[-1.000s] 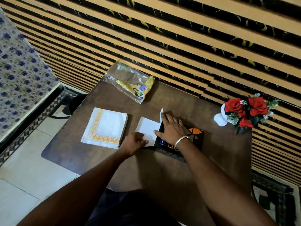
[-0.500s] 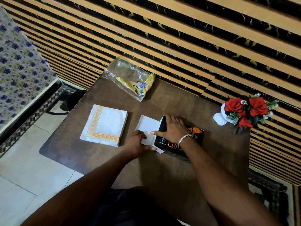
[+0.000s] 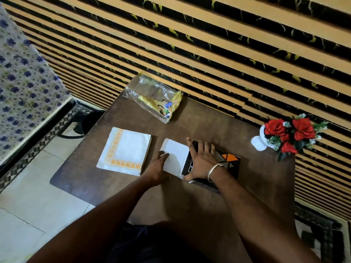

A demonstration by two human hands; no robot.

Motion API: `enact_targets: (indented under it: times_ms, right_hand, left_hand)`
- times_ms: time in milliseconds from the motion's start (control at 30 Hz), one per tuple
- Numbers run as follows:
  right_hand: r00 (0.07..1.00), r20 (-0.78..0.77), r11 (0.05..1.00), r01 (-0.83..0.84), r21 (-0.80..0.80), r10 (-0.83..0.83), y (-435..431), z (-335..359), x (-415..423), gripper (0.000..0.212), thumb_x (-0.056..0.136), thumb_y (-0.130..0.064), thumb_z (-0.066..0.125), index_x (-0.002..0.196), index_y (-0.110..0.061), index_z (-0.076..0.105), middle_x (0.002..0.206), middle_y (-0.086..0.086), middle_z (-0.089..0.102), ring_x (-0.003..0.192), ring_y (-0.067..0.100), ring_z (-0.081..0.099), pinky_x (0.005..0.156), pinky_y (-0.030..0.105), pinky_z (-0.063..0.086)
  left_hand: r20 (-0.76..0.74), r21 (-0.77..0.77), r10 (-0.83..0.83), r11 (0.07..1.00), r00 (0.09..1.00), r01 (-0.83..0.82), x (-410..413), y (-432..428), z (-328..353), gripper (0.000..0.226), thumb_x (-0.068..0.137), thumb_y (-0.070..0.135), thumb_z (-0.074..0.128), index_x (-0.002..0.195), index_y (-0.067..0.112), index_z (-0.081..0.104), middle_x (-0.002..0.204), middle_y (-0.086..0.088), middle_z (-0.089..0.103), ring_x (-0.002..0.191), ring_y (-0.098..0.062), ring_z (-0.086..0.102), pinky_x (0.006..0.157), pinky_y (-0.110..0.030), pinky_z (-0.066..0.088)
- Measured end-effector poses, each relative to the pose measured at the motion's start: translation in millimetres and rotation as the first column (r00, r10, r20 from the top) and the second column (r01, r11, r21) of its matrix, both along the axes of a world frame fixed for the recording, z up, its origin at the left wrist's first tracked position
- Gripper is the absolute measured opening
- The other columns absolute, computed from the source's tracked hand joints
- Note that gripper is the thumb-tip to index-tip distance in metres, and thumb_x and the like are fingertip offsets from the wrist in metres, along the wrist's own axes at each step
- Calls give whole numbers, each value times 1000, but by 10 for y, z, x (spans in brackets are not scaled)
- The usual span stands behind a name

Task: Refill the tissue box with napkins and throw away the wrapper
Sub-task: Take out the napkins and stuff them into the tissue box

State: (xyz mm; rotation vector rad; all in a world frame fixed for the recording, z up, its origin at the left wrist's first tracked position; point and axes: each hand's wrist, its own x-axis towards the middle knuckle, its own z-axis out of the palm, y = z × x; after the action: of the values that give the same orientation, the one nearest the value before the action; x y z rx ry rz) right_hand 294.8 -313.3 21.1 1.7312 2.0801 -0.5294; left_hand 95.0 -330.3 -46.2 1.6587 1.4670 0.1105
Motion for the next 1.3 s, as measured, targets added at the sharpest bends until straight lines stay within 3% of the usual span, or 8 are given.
enact_targets:
  times_ms: [100,200,333,467,667,867,1033,1300]
  right_hand:
    - [1000,-4,1000,3,9,-3,26,6,12,149,48,-74,74,152,-26,-21,156,26,11,143,47,12,116,62,7]
    - [1000,2,1000,13,7,-13,59,1,27,146,49,-74,73,152,-28,-19,156,26,10,143,46,11,116,61,6]
    - [1000,8,1000,12,5,-12,85,-11,27,144,49,-75,73,152,-30,-17,156,25,10,143,46,10,117,60,6]
    - [1000,16,1000,14,8,-15,101,-10,30,144,48,-76,73,152,-30,-15,154,24,12,142,44,12,116,60,8]
    - [1000,17,1000,22,-18,-21,94,-11,17,144,49,-75,73,152,-30,-16,156,23,9,143,45,9,117,60,6]
    - [1000,29,1000,7,-11,-7,52,-5,5,144,48,-77,73,153,-29,-14,155,23,11,144,45,10,117,61,8]
    - [999,39,1000,7,-17,-7,26,-2,-15,144,48,-77,73,153,-30,-15,157,22,8,145,46,8,117,61,6]
    - [998,57,1000,18,-23,-16,18,23,-47,143,52,-74,75,153,-30,-16,158,21,6,146,45,6,118,60,4]
  left_hand:
    - [108,17,65,998,992,-67,-104,44,86,69,82,20,74,145,18,44,152,-5,40,129,-24,51,107,-40,47]
    - [228,193,324,909,918,-368,-274,86,297,42,89,20,65,130,16,57,131,-5,58,104,-17,63,89,-36,55]
    - [18,382,665,685,747,-620,-857,277,277,65,84,30,68,140,15,41,140,-17,44,121,-37,52,101,-49,46]
    - [-273,116,709,695,650,-709,-1309,443,192,99,81,43,73,155,10,14,159,-26,18,146,-45,18,119,-56,16]
    - [-331,-25,646,722,687,-691,-1423,563,225,81,82,43,73,145,6,38,148,-20,39,136,-37,35,108,-44,33]
    - [-222,-165,713,645,665,-746,-1385,700,296,65,77,22,82,130,6,48,126,-15,56,98,-26,51,74,-37,43]
    - [-102,-306,735,618,671,-724,-1462,748,294,27,75,7,80,90,5,58,106,-16,63,92,-31,60,78,-38,49]
    - [-22,-481,657,654,753,-584,-1568,807,389,36,83,19,74,113,6,58,110,-15,66,93,-31,64,87,-41,52]
